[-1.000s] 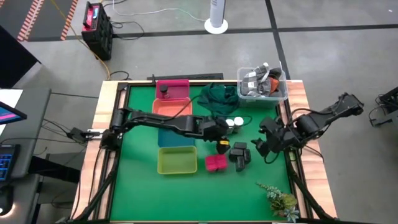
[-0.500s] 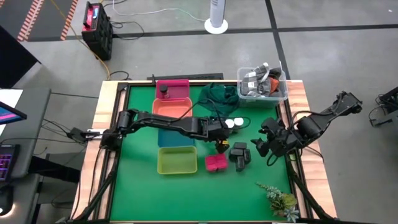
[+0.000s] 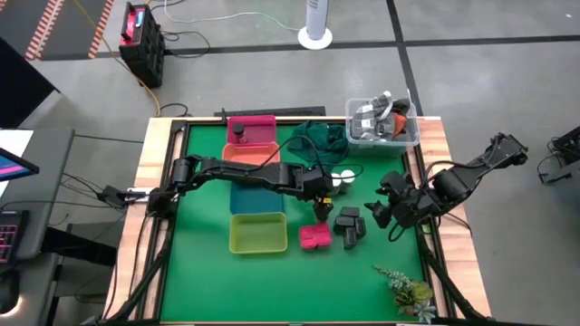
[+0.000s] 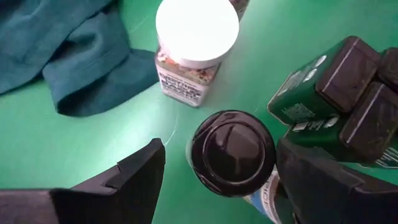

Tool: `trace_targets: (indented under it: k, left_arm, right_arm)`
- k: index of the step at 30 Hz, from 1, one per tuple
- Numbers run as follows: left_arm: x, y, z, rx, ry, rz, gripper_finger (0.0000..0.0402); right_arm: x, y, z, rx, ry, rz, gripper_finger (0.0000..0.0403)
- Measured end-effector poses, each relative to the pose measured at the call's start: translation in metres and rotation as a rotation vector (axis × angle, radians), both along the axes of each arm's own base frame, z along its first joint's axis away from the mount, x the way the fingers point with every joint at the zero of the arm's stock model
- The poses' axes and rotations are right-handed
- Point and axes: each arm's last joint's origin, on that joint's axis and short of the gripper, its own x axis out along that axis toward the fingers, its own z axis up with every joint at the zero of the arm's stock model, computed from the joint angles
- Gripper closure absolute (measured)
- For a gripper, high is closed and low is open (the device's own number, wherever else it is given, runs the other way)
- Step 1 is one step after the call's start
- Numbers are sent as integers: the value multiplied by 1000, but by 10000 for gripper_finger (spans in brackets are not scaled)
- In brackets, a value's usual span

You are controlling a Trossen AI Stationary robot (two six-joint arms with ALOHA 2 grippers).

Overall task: Sort spices by type
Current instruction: Put the top black spice bottle into the pink bin

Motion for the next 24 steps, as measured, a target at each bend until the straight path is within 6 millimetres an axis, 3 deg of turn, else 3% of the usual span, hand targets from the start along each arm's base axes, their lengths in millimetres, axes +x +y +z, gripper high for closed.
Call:
trace_targets:
  k: [6, 18, 24]
  left_arm:
    - [-1, 3, -1, 8, 13, -6, 118]
    - [0, 10, 0, 51, 16, -44, 201]
    - [-1, 12, 0, 49, 23, -60, 211]
  right_arm:
    - [0, -1, 0, -21, -12, -12, 76]
    - [0, -1, 1, -34, -21, -19, 76]
    - [1, -1, 1, -32, -24, -20, 76]
